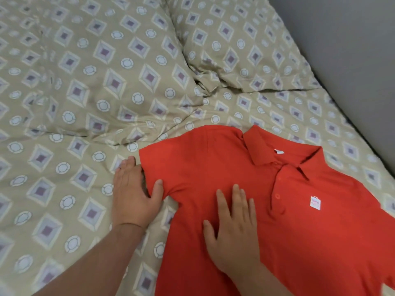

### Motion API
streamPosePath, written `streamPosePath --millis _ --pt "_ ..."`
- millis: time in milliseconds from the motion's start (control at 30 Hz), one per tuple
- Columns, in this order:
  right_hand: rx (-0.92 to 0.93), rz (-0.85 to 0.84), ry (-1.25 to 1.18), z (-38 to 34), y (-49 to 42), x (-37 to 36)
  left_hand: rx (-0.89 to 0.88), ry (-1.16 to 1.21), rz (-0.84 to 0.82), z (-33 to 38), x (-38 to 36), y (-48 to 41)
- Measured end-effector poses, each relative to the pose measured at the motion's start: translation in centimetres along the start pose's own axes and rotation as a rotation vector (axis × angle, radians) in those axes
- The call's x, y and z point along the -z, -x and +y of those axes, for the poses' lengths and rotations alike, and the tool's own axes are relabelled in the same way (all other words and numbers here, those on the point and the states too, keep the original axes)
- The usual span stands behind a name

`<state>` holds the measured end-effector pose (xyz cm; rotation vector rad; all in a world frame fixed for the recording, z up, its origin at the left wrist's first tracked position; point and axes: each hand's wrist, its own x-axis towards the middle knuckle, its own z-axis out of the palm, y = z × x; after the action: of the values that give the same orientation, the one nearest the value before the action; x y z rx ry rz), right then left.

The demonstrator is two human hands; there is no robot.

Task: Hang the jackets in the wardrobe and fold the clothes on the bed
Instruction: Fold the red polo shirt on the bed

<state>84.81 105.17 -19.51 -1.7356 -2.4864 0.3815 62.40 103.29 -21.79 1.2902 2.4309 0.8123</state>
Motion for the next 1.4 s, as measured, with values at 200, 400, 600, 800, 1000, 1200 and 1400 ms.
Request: streamPosePath --millis 200,400,600,800,1000,1200,1400 --pt "0.04 0.08 -0.171 -5.3 2.8 -0.8 -0.036 0.048 0.011 -0.1 0.5 0.2" --pt "0.11 0.134 -0.138 -5.4 5.5 -3.1 0.011 0.181 -0.043 -0.1 1.3 0.0" --pt "0.211 0.227 -0.19 -5.9 6.6 -3.5 0.235 0.245 0.041 -0.5 4.1 -2.1" --pt "0.342 0.139 -0.233 -2.6 4.2 -0.9 0.44 0.281 -0.239 0.0 4.7 -3.7" --pt "0.034 -0.02 0.016 0.1 0.4 -0.7 0.575 0.698 -0.323 2.0 4.5 -5.7" --pt "0.014 -0.031 0.037 0.1 0.1 -1.0 0.608 0.802 -0.429 3.8 3.7 -6.2" --pt "0.023 -0.024 0.052 0.1 0.2 -1.0 0.388 0.5 -0.108 7.6 2.6 -6.9"
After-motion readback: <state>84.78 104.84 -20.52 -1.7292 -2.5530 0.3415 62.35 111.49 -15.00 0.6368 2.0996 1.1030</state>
